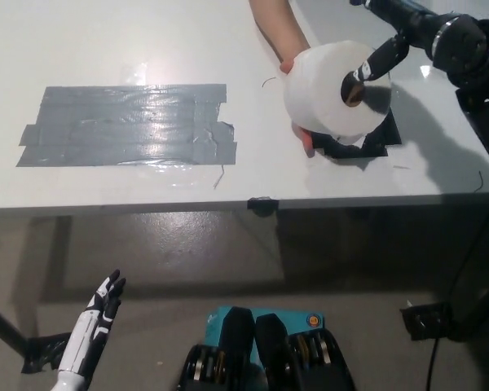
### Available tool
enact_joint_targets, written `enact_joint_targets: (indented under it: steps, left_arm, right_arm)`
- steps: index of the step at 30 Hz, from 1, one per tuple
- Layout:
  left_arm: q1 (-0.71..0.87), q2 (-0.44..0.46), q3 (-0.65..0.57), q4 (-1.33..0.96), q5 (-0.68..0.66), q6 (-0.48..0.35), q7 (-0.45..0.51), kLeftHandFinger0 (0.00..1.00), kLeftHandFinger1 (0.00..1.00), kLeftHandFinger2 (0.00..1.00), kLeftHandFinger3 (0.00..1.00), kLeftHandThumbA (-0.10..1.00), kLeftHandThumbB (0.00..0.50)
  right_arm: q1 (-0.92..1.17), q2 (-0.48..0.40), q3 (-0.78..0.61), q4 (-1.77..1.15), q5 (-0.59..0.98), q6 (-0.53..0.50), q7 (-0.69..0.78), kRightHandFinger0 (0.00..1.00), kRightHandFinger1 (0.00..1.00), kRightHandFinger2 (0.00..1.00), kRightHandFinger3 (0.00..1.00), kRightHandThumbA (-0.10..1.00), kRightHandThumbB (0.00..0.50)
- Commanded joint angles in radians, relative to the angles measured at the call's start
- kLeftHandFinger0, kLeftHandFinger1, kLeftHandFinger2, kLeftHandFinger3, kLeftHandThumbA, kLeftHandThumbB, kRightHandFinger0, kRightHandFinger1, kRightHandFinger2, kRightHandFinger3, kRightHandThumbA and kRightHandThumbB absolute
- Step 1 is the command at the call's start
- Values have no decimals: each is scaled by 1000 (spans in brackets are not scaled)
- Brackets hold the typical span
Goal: A person hands over a roll of toilet paper to the robot , and the robot inserts its right thumb into the hole in the centre to grab the roll, and then places it on the balck area on the desk.
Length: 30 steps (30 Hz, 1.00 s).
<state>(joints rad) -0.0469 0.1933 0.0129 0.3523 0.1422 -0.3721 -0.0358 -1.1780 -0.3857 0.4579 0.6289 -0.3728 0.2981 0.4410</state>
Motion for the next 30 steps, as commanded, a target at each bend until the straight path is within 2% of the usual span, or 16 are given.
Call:
enact_joint_targets:
  steps: [1, 6, 10, 15, 30]
  left_arm:
    - [-16, 17, 3, -31, -5, -6, 3, 1000, 1000, 1000, 1000, 1000, 500]
    - [-25, 19, 2, -20, -2, -24, 4, 977, 1000, 1000, 1000, 1000, 500]
    - [-25, 25, -1, -21, -1, -24, -2, 996, 1000, 1000, 1000, 1000, 500]
    - [-24, 22, -2, -31, 0, -15, 1, 1000, 1000, 1000, 1000, 1000, 500]
    - [-30, 23, -3, -26, 0, -18, 1, 1000, 1000, 1000, 1000, 1000, 500]
  right_arm:
    - [-60, 1, -33, 5, -16, -37, -26, 1000, 1000, 1000, 1000, 884, 438]
    - [-58, 3, -25, -3, -38, -18, -23, 1000, 1000, 1000, 1000, 883, 433]
    - [-52, 6, -24, -5, -48, -7, -23, 1000, 1000, 1000, 1000, 879, 428]
    - [-42, 11, -34, 10, -45, -18, -32, 1000, 1000, 1000, 1000, 805, 417]
    - [-52, 0, -32, 15, -49, -28, 0, 1000, 1000, 1000, 1000, 716, 403]
